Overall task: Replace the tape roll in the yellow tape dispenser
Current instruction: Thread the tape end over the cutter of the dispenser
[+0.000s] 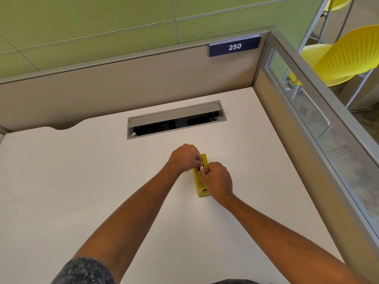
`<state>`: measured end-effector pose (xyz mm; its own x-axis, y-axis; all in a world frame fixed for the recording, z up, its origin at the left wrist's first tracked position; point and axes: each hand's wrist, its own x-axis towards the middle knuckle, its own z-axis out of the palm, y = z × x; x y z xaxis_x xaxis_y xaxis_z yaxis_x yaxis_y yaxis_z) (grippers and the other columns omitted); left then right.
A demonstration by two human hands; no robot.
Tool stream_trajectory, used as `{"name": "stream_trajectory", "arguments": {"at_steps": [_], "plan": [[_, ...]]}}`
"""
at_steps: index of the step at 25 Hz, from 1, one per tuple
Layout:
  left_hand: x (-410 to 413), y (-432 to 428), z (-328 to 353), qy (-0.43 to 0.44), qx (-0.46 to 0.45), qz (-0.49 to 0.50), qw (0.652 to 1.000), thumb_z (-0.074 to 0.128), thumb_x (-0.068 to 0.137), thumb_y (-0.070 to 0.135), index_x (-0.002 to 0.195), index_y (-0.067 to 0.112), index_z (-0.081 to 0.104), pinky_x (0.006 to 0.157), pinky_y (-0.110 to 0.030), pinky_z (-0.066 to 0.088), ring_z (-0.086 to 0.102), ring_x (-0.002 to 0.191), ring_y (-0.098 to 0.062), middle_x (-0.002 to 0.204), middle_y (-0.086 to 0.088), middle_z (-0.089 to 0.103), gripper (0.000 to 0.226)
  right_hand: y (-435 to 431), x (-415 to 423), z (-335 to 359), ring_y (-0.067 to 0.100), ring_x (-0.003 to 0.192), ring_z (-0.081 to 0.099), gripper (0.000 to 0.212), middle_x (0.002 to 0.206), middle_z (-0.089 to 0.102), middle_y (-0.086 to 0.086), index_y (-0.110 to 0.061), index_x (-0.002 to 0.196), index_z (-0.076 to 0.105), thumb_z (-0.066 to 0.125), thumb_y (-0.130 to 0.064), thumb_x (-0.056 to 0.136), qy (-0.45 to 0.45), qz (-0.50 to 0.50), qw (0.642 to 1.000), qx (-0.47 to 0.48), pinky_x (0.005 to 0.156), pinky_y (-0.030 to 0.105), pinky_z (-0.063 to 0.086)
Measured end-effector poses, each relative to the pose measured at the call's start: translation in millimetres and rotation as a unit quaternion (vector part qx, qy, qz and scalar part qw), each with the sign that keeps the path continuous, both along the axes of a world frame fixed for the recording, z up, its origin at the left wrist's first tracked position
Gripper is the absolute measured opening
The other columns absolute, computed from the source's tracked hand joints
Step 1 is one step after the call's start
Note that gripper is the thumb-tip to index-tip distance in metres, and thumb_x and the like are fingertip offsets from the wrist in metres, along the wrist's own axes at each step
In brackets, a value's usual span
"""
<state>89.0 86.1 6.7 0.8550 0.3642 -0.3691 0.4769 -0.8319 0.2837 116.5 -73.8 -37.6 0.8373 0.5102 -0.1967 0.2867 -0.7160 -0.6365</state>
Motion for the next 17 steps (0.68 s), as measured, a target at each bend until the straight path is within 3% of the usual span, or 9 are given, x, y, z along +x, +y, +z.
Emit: {"name": "stream_trajectory", "arguments": {"at_steps": [5,12,15,17], "plan": [[-2.6,-0.3,0.4,0.001,0.002,0.007,1.000,0.078,0.100,0.040,0.114,0.021,0.089,0.076,-0.030,0.051,0.075,0.101,-0.018,0.116,0.001,0.084,0.026,0.7,-0.3,-1.8,0.014,0.071,0.066,0.032,0.083,0.069,-0.006,-0.023,0.083,0.067,0.068,-0.050,0.101,0.004,-0.005,1.000,0.005,0.061,0.024,0.047],[-8.6,-4.1,3.9,0.000,-0.014,0.022,1.000,0.079,0.097,0.040,0.111,0.026,0.089,0.079,-0.032,0.056,0.073,0.101,-0.016,0.112,0.005,0.083,0.022,0.4,-0.6,-2.5,0.012,0.070,0.063,0.031,0.082,0.067,-0.007,-0.024,0.080,0.065,0.070,-0.047,0.099,0.000,-0.006,1.000,0.006,0.054,0.021,0.039],[-20.7,-14.2,-8.0,-0.076,-0.093,0.125,0.985,0.075,0.097,0.029,0.100,0.021,0.090,0.074,-0.030,0.048,0.068,0.092,-0.016,0.095,0.004,0.078,0.017,0.0,-0.6,-2.2,0.016,0.071,0.065,0.035,0.081,0.067,-0.005,-0.020,0.077,0.064,0.068,-0.046,0.100,0.009,-0.012,1.000,0.015,0.054,0.026,0.041],[-30.8,-31.5,-20.5,-0.141,-0.232,0.282,0.920,0.071,0.095,0.022,0.097,0.019,0.086,0.074,-0.032,0.051,0.066,0.086,-0.016,0.095,0.005,0.078,0.015,-0.8,-1.5,-1.3,0.017,0.070,0.065,0.035,0.081,0.067,-0.004,-0.022,0.076,0.063,0.066,-0.046,0.101,0.008,-0.010,1.000,0.018,0.052,0.026,0.040]]}}
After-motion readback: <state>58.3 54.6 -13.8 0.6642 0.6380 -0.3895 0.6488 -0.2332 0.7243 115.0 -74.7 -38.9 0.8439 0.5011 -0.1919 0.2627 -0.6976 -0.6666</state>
